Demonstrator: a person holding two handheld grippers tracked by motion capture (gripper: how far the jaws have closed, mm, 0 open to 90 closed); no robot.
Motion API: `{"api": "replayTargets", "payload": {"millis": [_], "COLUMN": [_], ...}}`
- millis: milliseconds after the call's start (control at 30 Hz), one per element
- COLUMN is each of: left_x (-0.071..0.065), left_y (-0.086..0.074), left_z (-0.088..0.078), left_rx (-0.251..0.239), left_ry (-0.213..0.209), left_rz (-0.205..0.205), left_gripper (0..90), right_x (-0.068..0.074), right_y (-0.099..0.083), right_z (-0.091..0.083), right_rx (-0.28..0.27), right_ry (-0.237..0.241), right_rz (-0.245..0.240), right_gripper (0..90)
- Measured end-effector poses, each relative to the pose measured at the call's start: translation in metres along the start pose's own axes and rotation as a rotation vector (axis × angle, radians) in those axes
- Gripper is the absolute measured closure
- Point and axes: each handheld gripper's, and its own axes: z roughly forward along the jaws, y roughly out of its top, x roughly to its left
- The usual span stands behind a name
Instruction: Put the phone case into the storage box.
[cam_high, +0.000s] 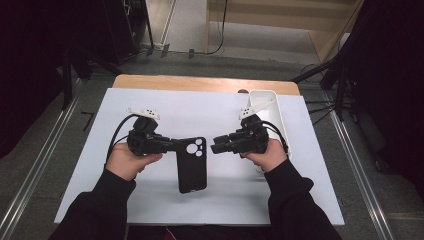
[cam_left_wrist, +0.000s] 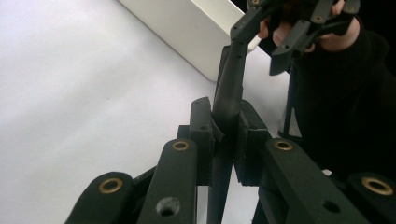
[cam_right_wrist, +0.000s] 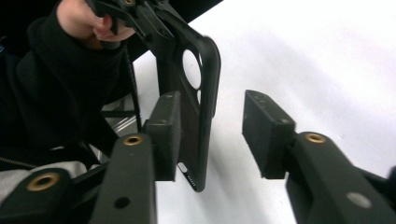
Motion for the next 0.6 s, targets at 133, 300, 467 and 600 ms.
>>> {"api": "replayTargets", "payload": {"millis": [133,300,467,600], "left_x": [-0.002,-0.002,0.0,0.001], "left_y": [0.001,0.002,0.002,0.001], "left_z": [-0.003,-0.008,-0.011,-0.012], "left_rx": [0.004,-0.008,-0.023,-0.024], "left_ry": [0.026,0.054,0.1,0.133], "left_rz": [-0.008,-0.021,-0.042,-0.05], "left_gripper": [79.5,79.5,79.5,79.5], "right_x": [0.002,0.002,0.005,0.007], "right_y": [-0.005,-0.01,-0.015,-0.018], "right_z": [0.0,0.001,0.004,0.008], "right_rx": [-0.021,-0.054,-0.077,-0.082], "right_ry": [-0.05,-0.103,-0.172,-0.2], "right_rz": [0.017,0.071,0.076,0.077], "right_gripper": [46.4,39.7,33.8,31.1]}}
